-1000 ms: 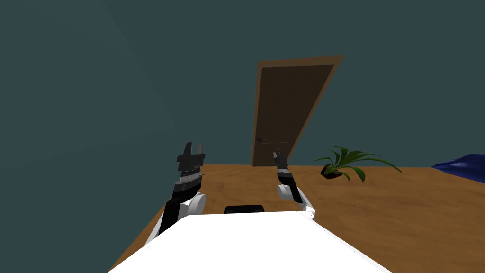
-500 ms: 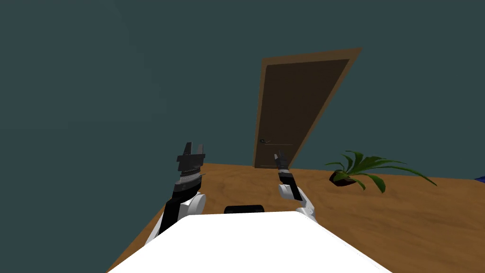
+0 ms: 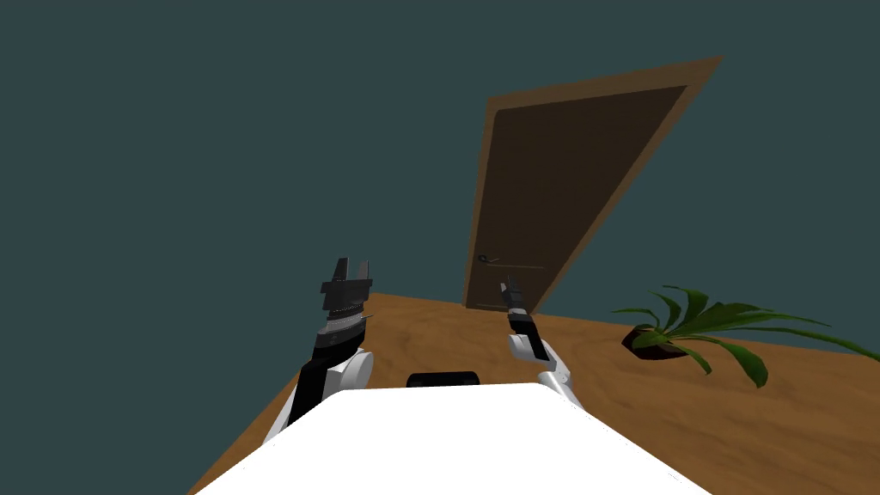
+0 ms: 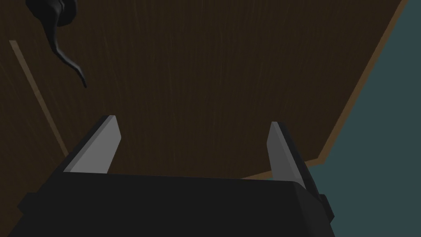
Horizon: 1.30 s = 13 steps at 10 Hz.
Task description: Pull the door open
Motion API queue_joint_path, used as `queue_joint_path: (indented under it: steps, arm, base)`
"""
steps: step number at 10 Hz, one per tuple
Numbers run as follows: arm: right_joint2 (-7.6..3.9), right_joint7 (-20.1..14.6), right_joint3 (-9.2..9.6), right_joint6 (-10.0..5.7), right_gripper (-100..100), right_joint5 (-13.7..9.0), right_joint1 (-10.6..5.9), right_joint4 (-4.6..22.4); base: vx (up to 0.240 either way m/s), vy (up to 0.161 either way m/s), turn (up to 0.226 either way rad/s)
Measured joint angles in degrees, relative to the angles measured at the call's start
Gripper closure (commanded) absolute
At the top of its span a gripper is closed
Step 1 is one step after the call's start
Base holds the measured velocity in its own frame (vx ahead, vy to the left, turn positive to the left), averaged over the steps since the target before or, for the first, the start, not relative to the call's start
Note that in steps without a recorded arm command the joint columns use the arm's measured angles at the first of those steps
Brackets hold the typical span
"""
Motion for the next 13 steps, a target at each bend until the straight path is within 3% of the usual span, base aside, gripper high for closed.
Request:
queue_joint_path:
  steps: [3,7,9,11,13]
  arm:
    - [-1.10,0.22,-1.08,-0.92,-100,-0.47,-2.45,6.32]
    - [-2.04,0.79,-2.33,-1.09,-100,-0.99,-4.72,12.59]
    - [-2.79,0.92,-3.09,-2.04,-100,-1.32,-6.47,17.49]
    - [-3.69,0.88,-3.87,-1.29,-100,-1.73,-7.01,19.26]
    - [-4.12,1.02,-4.37,-1.64,-100,-1.95,-8.00,21.81]
  base:
    - [0.063,-0.034,0.138]
    - [0.052,-0.030,0.079]
    - [0.079,-0.041,0.161]
    - [0.046,-0.038,0.063]
    - [0.035,-0.029,0.075]
